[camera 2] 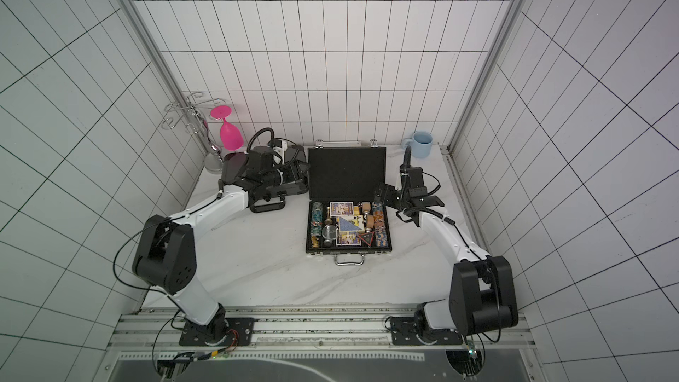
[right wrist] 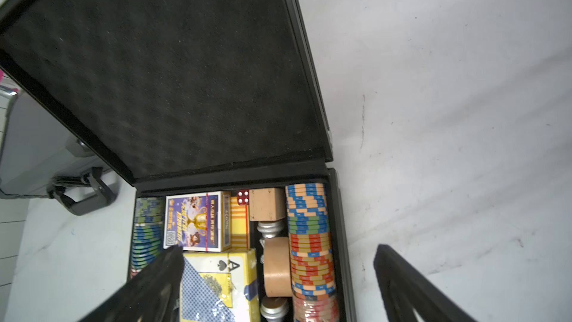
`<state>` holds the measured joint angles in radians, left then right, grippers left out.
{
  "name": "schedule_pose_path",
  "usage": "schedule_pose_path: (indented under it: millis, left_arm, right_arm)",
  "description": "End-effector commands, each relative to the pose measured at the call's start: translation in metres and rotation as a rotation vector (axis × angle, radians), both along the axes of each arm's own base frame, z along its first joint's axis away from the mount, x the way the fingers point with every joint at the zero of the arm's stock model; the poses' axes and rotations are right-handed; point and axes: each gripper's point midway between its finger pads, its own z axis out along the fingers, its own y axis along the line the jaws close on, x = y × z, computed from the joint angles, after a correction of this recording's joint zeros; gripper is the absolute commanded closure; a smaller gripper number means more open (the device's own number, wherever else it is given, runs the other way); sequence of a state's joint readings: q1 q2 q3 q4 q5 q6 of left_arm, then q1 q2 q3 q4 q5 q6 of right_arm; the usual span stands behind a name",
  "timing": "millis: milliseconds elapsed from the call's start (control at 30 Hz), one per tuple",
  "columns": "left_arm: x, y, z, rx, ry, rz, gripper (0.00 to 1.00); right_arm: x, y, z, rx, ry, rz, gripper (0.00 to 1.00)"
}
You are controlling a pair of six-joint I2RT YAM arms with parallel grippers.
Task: Close the poker set cases
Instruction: Move the poker set case to the center of the board, then close the lid of the poker set case.
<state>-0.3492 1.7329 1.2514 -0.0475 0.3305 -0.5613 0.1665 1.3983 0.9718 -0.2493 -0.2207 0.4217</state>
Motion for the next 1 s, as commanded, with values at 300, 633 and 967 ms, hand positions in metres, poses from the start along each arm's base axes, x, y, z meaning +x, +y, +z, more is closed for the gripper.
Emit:
schedule_pose_path:
  millis: [300, 633, 967]
  left_arm:
    - [0.041, 0.018, 0.037, -0.132, -0.195, -0.092, 0.33]
    - [0.062, 0.009, 0.028, -0.193, -0.180, -0.098, 0.30]
    - [0.075, -0.002, 0.022, -0.262, -0.187, -0.137, 0.11]
  right_arm:
    - [0.025, 0.016, 0.069, 0.002, -0.152, 0.101, 0.00]
    - [0.038, 0.024, 0.060, 0.064, -0.149, 0.114, 0.01]
    - [0.040, 0.016, 0.050, 0.019, -0.125, 0.085, 0.01]
